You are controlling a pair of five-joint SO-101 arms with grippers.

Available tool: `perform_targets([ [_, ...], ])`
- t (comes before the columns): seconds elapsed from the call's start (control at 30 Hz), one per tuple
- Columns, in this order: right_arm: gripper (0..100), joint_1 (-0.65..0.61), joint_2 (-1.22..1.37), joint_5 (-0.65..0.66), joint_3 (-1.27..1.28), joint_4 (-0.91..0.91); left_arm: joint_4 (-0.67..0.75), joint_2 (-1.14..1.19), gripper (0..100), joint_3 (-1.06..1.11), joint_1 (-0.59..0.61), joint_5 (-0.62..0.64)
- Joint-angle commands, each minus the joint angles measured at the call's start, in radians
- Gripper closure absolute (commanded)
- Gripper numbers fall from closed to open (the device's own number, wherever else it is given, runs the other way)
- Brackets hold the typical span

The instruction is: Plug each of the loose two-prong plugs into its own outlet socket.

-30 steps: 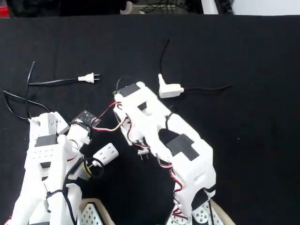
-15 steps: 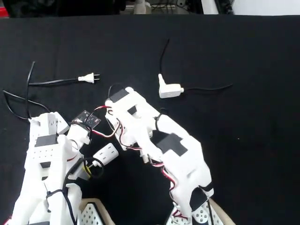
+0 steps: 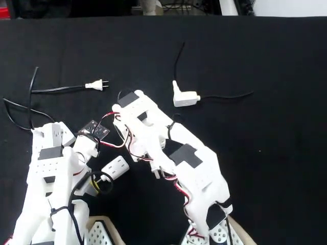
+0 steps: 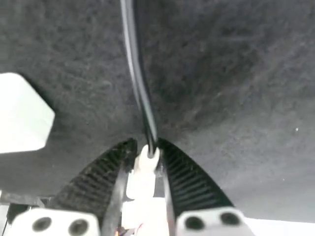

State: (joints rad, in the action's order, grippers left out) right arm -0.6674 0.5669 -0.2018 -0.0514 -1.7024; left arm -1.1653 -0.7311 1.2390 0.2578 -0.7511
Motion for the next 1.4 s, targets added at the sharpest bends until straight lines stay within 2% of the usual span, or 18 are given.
perform_targets([
  [0.0,95.9,0.000,-0.004,-0.012,-0.048,-0.032,0.012,-0.015,73,-0.010,0.012,-0.006],
  [0.13,95.5,0.000,-0.002,-0.012,-0.048,-0.037,0.012,-0.015,73,-0.008,0.012,-0.005],
  [0.33,83.2,0.000,-0.001,-0.012,-0.039,-0.037,0.012,-0.015,73,-0.008,0.012,-0.005],
  [0.67,87.7,0.000,-0.001,-0.012,-0.041,-0.034,0.012,-0.015,73,-0.008,0.012,-0.005],
  [0.83,98.1,0.000,0.022,-0.012,-0.047,-0.032,0.012,-0.015,73,-0.008,0.012,-0.005],
  [1.03,98.6,0.002,0.082,-0.006,-0.076,-0.034,0.012,-0.015,73,-0.008,0.012,-0.005],
  [1.17,98.6,0.018,0.016,0.011,-0.085,-0.028,0.012,-0.015,73,-0.008,0.012,-0.005],
  [1.37,98.6,0.017,-0.229,0.012,-0.013,-0.028,0.012,-0.015,73,-0.010,0.012,-0.005],
])
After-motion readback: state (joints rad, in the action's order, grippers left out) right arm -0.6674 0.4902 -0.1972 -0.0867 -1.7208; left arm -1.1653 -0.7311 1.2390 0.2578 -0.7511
